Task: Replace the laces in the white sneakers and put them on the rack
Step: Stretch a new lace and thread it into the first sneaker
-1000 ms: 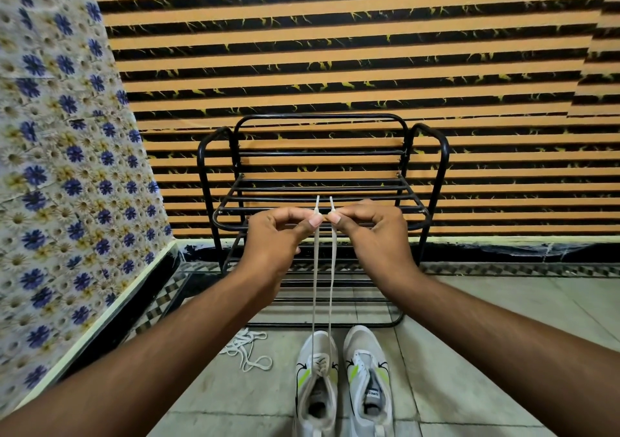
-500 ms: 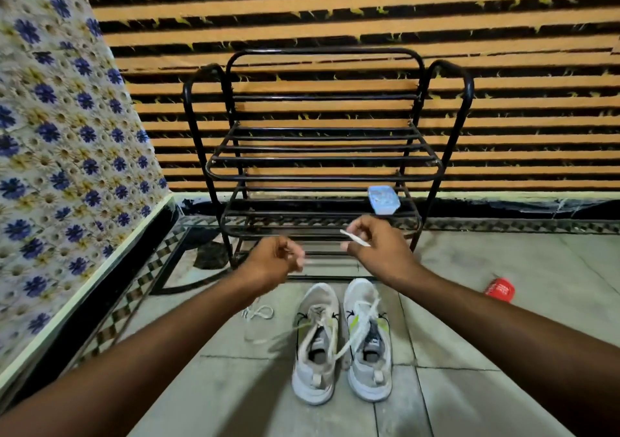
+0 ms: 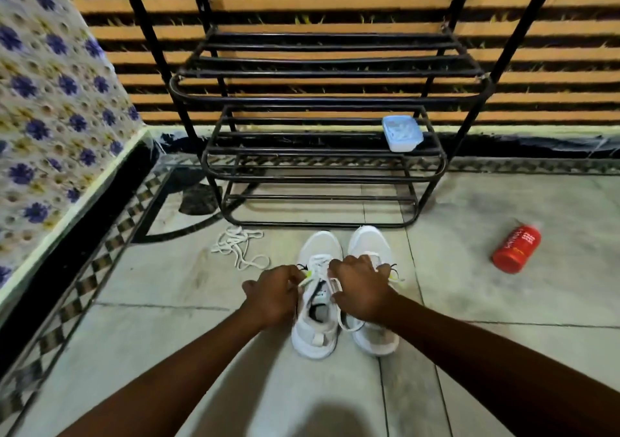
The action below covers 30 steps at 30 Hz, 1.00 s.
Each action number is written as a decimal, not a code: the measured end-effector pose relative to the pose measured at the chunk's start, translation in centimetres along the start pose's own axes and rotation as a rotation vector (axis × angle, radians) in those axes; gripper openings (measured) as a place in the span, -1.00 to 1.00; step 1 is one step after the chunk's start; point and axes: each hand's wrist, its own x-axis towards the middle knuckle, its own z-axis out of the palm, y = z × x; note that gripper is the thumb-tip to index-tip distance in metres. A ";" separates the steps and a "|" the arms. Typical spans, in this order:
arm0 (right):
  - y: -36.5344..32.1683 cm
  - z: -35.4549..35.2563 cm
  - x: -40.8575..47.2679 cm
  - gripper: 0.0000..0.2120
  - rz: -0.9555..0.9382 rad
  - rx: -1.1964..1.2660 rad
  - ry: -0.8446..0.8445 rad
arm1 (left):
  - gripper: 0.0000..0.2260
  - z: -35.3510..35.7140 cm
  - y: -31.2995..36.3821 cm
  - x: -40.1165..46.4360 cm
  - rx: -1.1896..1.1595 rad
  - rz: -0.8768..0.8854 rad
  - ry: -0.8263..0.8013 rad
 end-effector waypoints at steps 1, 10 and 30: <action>-0.2 0.0 0.0 -0.69 0.014 0.002 0.013 | -0.80 -0.1 0.1 0.0 0.026 -0.017 0.054; 0.4 -3.1 -1.1 -0.90 0.000 0.763 0.128 | -0.87 -2.8 4.7 -1.7 -0.656 -0.009 0.070; -1.0 -1.6 -1.2 -0.71 -0.319 0.613 0.197 | -0.88 -7.8 1.4 -0.1 -1.114 -0.303 -0.038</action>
